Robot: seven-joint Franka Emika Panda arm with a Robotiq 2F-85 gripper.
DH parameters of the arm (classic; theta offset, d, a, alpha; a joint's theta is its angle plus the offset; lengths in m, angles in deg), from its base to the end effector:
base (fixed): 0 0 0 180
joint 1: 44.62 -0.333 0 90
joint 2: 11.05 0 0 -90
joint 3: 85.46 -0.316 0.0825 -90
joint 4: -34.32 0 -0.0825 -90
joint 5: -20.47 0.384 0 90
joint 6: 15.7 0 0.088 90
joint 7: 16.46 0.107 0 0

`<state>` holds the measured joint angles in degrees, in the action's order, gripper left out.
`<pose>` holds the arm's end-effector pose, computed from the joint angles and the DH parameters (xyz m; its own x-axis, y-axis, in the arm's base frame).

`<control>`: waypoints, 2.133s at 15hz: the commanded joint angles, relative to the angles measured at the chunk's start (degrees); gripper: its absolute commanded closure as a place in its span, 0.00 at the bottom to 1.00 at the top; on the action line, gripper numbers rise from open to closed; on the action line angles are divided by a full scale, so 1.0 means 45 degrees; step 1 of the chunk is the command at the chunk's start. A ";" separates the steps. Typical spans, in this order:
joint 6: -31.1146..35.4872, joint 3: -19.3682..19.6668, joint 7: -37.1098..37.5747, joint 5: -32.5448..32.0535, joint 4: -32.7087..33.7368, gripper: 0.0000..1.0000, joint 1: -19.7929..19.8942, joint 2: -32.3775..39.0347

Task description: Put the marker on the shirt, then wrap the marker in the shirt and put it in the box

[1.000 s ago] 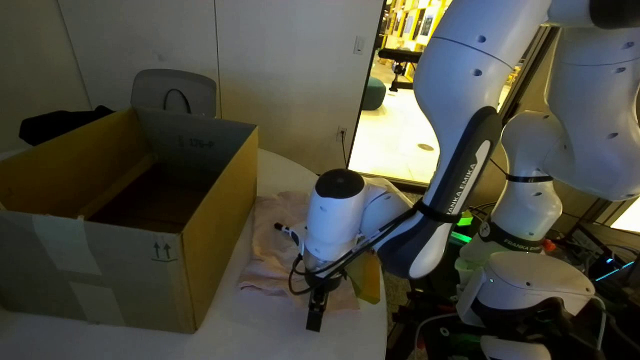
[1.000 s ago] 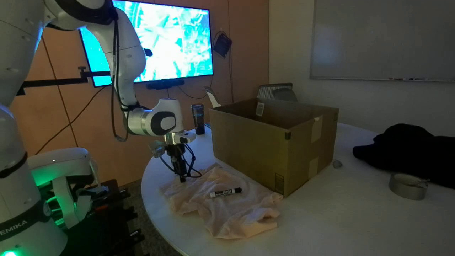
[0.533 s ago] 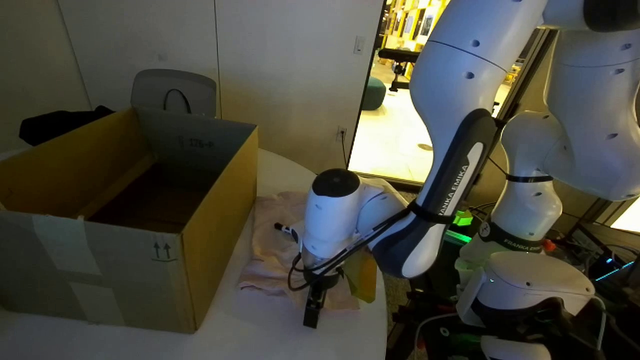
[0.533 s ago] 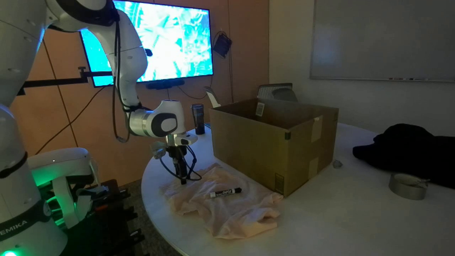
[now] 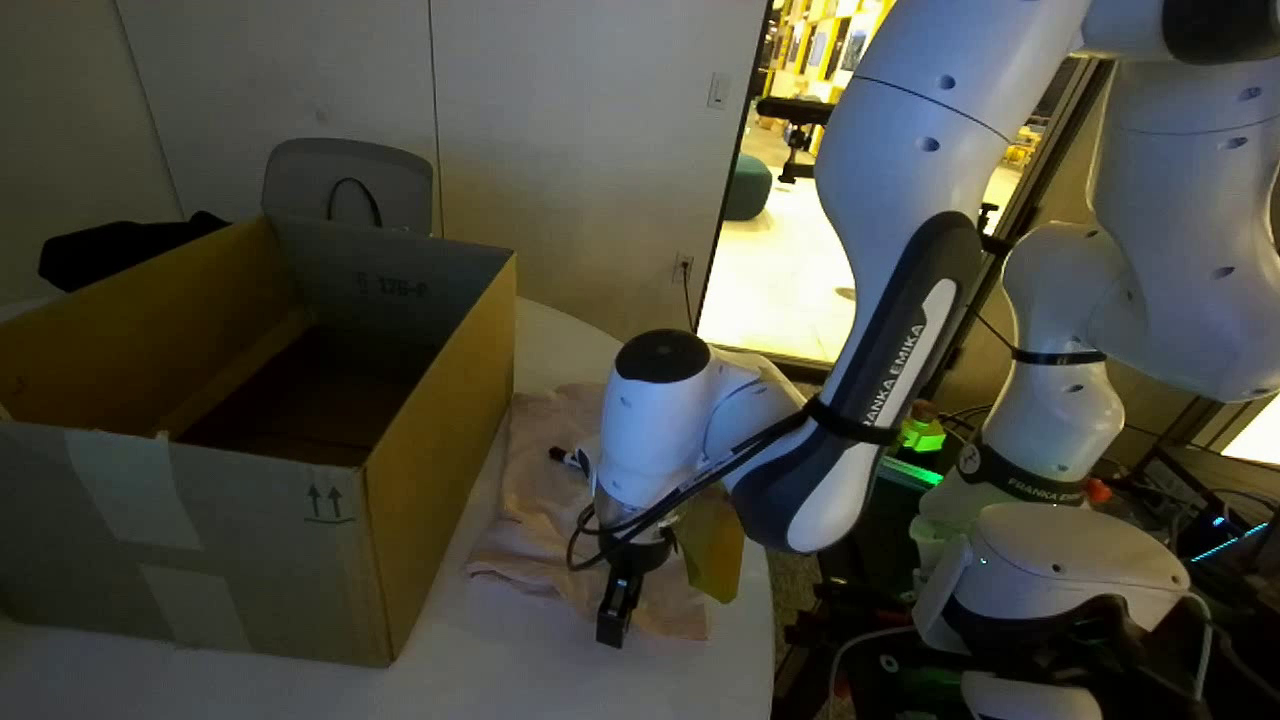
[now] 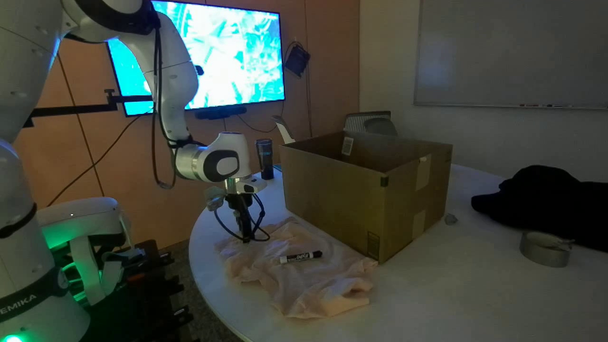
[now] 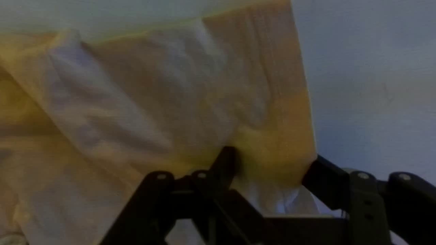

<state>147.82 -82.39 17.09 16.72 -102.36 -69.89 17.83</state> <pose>0.4484 0.1840 0.1087 0.9917 -0.1287 -0.0076 -0.1280 -0.9902 0.0556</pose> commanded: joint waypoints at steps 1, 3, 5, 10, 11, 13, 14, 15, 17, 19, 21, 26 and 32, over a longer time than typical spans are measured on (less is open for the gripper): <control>-0.0061 0.0071 -0.0108 0.0309 0.0203 0.78 0.0105 0.0270; -0.0150 0.0247 -0.0017 0.0222 0.0151 0.94 0.0020 0.0179; -0.0274 0.0560 0.0137 0.0045 0.0083 1.00 -0.0163 0.0021; -0.0805 0.2408 0.1170 -0.1290 -0.0337 0.97 -0.1462 -0.0989; -0.0841 0.2897 0.1574 -0.1810 -0.0496 0.97 -0.1783 -0.1313; -0.0929 0.3667 0.2471 -0.2977 -0.0753 0.97 -0.2250 -0.1996; -0.0970 0.4002 0.2923 -0.3599 -0.0841 0.97 -0.2406 -0.2336; -0.1045 0.4281 0.3464 -0.4275 -0.0909 0.97 -0.2526 -0.2671; -0.1305 0.4524 0.4577 -0.5604 -0.0994 0.97 -0.2431 -0.3243; -0.1716 0.4203 0.5445 -0.6592 -0.1012 0.97 -0.1802 -0.3661; -0.2101 0.3695 0.6073 -0.7252 -0.1108 0.97 -0.1015 -0.3980; -0.2761 0.2425 0.6915 -0.7650 -0.1272 0.97 0.1286 -0.4131; -0.2895 0.2144 0.7108 -0.7338 -0.0729 0.97 0.3222 -0.3569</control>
<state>136.17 -71.11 47.77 -16.36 -107.12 -59.05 1.24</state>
